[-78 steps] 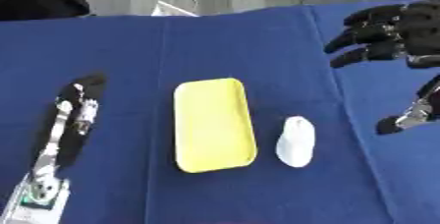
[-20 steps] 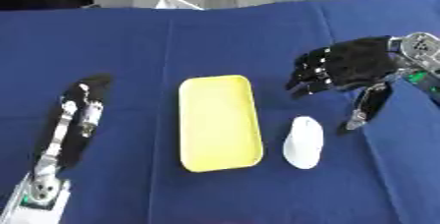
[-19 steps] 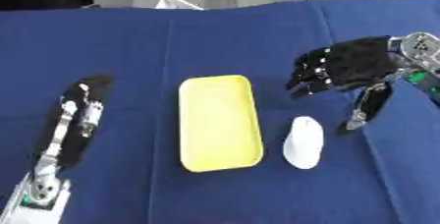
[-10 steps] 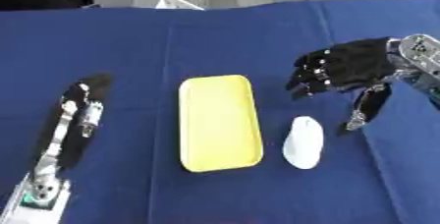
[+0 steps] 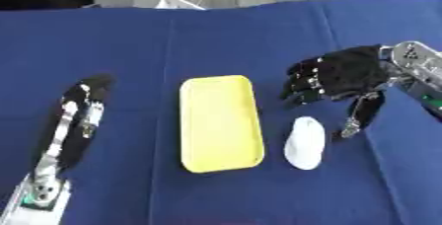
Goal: Pick up objects on the table and place them in the box.
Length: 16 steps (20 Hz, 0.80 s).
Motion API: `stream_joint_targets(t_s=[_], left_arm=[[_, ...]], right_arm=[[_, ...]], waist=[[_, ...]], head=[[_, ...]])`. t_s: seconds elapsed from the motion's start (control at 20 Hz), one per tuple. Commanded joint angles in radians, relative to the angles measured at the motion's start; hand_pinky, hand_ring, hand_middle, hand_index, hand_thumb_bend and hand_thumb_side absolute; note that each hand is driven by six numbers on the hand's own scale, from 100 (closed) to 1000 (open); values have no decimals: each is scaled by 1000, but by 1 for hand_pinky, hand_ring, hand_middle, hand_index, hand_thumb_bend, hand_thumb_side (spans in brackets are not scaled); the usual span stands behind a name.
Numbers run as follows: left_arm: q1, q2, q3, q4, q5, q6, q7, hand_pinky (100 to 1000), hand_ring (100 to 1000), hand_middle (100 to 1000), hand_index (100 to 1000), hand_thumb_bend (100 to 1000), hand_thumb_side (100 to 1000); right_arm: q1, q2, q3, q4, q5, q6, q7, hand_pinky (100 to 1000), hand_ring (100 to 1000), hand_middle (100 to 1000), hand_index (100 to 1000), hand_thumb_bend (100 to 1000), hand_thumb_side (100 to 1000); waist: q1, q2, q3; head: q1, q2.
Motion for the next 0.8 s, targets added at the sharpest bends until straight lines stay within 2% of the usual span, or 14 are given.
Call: stream_joint_targets(t_s=[0.05, 0.8], left_arm=[[-11, 9, -1, -23, 2, -2, -3, 796, 799, 813, 897, 100, 1000], [-12, 8, -3, -21, 3, -4, -5, 797, 802, 814, 897, 100, 1000]], right_arm=[[-6, -14, -9, -23, -13, -54, 64, 940, 868, 877, 903, 649, 487], [-2, -20, 0, -66, -57, -53, 97, 938, 866, 874, 901, 647, 475]], waist=[[0, -14, 1], [-2, -14, 4]], head=[[-8, -9], [-9, -10]])
